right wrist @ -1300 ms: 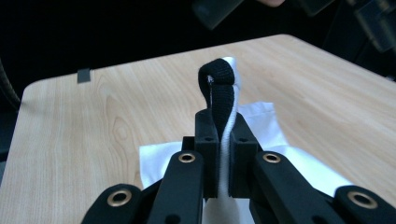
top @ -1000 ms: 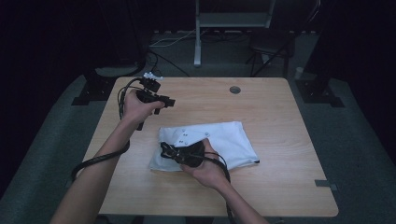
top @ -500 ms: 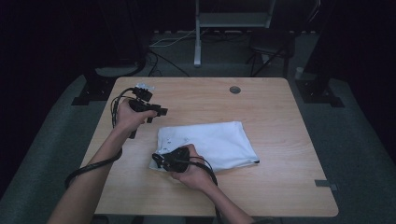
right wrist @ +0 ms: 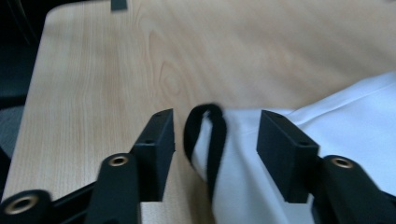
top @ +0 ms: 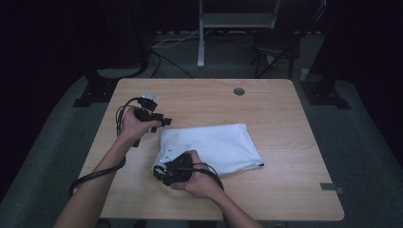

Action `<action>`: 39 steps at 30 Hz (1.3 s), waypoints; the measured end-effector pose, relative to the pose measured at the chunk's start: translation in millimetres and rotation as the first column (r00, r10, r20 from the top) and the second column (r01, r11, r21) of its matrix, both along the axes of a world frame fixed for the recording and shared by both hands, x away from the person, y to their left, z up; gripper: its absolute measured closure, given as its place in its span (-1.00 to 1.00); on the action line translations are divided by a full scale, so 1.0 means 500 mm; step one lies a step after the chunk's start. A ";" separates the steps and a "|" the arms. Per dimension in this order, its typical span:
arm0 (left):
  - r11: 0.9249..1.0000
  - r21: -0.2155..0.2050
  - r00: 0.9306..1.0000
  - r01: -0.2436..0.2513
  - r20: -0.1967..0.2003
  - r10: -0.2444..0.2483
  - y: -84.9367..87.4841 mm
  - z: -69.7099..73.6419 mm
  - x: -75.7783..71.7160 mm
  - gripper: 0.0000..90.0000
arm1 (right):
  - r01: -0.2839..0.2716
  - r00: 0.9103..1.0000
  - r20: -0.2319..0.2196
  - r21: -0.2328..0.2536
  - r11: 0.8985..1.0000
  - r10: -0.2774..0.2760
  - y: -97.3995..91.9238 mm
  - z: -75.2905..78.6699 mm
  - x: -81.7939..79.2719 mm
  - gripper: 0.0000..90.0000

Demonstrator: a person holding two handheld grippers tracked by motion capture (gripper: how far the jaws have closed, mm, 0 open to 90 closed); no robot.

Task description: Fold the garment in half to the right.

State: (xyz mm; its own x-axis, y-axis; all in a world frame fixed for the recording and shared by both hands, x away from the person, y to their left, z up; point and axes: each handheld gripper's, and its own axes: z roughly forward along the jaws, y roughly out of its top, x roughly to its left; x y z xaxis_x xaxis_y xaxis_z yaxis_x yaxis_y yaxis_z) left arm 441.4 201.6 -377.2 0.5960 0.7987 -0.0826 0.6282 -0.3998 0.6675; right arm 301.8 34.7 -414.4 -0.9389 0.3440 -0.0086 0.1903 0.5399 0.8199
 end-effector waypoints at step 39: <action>0.996 -0.044 0.992 0.078 -0.095 -0.082 0.001 -0.092 -0.007 0.80 | -0.007 0.999 0.037 -0.033 0.999 0.008 -0.043 0.007 -0.007 -0.14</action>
